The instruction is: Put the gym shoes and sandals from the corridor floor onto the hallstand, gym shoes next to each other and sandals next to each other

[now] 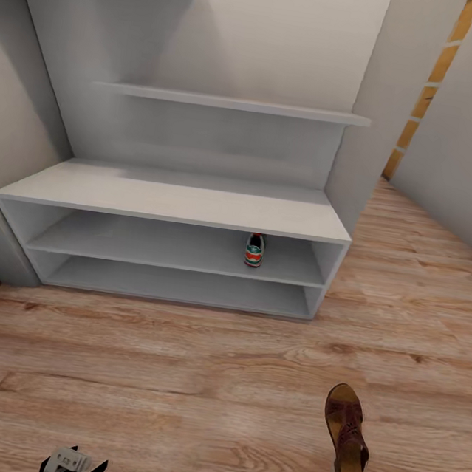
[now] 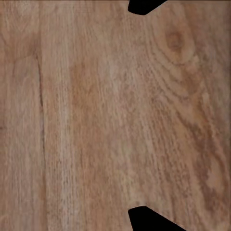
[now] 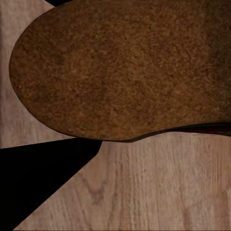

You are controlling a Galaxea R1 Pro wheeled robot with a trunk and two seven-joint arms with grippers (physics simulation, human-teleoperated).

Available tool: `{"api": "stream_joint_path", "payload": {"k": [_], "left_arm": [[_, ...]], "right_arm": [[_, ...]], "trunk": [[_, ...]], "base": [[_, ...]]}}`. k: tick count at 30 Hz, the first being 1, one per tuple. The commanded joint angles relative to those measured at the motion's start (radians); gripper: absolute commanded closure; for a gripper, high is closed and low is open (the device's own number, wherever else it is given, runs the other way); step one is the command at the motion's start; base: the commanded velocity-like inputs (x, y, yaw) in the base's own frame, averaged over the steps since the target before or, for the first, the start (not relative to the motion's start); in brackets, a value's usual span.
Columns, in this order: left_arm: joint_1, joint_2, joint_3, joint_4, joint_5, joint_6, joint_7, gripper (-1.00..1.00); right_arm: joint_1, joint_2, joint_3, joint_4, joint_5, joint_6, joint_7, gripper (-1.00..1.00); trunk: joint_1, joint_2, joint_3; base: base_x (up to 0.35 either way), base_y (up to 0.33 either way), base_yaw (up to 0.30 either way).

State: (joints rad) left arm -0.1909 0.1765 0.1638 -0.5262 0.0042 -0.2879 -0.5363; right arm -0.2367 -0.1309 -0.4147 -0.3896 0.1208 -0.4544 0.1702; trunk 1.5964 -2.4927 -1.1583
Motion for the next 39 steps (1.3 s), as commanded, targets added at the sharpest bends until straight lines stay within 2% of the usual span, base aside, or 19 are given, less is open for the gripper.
{"api": "stream_joint_path", "payload": {"k": [1, 21, 39], "left_arm": [[-0.001, 0.0, 0.004, 0.002, 0.0, -0.002, -0.007, -1.0], [-0.001, 0.003, 0.005, 0.002, 0.0, -0.002, -0.005, -1.0], [-0.001, -0.002, 0.032, 0.002, 0.0, -0.002, -0.008, -1.0]], "right_arm": [[-0.001, 0.001, -0.009, 0.0, 0.007, -0.003, 0.006, 1.0], [0.0, -0.004, -0.01, -0.002, 0.006, -0.003, 0.006, 1.0], [0.0, -0.005, -0.01, -0.005, 0.005, -0.003, 0.006, 1.0]], "trunk": [[0.0, 0.0, -0.001], [0.0, 0.0, -0.001], [0.0, 0.0, -0.001]], "base": [[0.0, 0.31, 0.0], [0.0, 0.31, 0.0], [0.0, 0.31, 0.0]]}}
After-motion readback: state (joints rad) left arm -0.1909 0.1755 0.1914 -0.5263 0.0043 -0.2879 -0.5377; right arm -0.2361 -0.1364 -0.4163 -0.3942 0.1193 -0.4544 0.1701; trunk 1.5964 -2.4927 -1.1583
